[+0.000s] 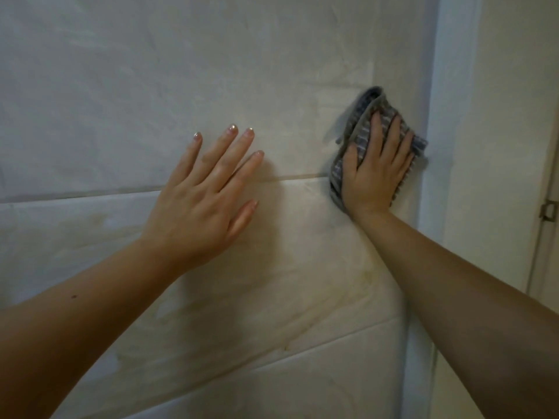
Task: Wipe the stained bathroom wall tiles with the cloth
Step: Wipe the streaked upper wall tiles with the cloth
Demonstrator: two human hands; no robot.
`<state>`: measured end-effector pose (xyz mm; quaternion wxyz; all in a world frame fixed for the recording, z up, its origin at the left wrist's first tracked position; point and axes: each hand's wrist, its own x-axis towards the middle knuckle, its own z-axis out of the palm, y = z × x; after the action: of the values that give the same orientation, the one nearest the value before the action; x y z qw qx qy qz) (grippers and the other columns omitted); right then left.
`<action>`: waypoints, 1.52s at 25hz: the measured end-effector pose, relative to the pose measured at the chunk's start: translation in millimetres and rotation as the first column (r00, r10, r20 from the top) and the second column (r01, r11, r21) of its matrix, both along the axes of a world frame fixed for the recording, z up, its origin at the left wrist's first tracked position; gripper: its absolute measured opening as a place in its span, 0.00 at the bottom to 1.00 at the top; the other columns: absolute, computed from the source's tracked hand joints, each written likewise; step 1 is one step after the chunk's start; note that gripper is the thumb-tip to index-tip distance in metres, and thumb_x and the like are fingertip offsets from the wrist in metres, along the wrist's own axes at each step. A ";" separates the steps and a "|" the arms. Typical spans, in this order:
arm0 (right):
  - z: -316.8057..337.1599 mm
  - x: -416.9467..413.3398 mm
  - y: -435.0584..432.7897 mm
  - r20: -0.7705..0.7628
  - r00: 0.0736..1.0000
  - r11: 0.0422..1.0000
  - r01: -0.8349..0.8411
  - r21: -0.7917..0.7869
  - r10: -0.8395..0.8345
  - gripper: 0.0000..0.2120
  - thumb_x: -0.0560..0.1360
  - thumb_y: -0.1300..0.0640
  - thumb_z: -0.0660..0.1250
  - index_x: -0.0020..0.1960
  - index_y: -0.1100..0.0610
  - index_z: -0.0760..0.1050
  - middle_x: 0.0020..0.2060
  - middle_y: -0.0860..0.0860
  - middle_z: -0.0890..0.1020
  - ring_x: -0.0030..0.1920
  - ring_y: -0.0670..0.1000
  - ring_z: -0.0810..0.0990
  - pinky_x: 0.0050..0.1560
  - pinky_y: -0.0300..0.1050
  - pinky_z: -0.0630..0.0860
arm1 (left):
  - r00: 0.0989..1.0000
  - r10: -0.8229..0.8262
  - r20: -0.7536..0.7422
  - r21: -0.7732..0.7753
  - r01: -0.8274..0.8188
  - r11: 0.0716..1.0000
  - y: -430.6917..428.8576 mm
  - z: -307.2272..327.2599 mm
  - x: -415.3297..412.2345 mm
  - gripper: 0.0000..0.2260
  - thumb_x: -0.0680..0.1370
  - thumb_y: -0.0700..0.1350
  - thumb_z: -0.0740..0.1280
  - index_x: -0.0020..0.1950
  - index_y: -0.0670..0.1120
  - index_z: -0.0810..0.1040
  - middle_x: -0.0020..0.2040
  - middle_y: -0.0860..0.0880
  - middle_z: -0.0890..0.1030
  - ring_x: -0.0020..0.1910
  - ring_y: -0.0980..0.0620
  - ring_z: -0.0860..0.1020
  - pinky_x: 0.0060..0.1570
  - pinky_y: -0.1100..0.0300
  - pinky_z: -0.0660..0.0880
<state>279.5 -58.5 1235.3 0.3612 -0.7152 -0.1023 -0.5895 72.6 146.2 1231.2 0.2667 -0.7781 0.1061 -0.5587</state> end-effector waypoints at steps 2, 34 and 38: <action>-55.7 2.6 -7.6 0.051 0.999 0.989 0.021 -0.148 -0.014 0.29 0.79 0.44 0.51 0.77 0.54 0.60 0.75 0.60 0.61 0.75 0.66 0.58 0.74 0.66 0.51 | 1.000 0.004 -0.008 0.006 -0.004 1.000 4.3 -2.4 -1.4 0.26 0.83 0.53 0.56 0.78 0.41 0.62 0.79 0.41 0.58 0.79 0.43 0.54 0.76 0.39 0.54; -65.0 -181.0 191.9 0.010 0.999 0.997 -0.036 -0.072 0.037 0.30 0.76 0.44 0.56 0.76 0.51 0.61 0.76 0.60 0.61 0.75 0.69 0.56 0.72 0.70 0.52 | 0.977 0.208 0.038 -0.128 -0.202 0.971 142.1 -46.9 -169.1 0.24 0.83 0.51 0.56 0.76 0.39 0.65 0.78 0.40 0.61 0.78 0.41 0.58 0.74 0.38 0.56; -123.3 -193.4 197.3 0.212 0.964 0.887 -0.049 -0.459 0.163 0.31 0.73 0.44 0.61 0.75 0.48 0.62 0.75 0.59 0.62 0.75 0.68 0.55 0.72 0.71 0.53 | 0.978 0.207 0.011 -0.139 -0.203 0.969 160.9 -61.0 -181.5 0.25 0.82 0.50 0.57 0.76 0.39 0.64 0.78 0.40 0.62 0.78 0.41 0.58 0.75 0.39 0.56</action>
<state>86.2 138.7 1112.0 0.2026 -0.6943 -0.3185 -0.6127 -108.9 307.1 1170.2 0.2703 -0.7941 -0.0168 -0.5441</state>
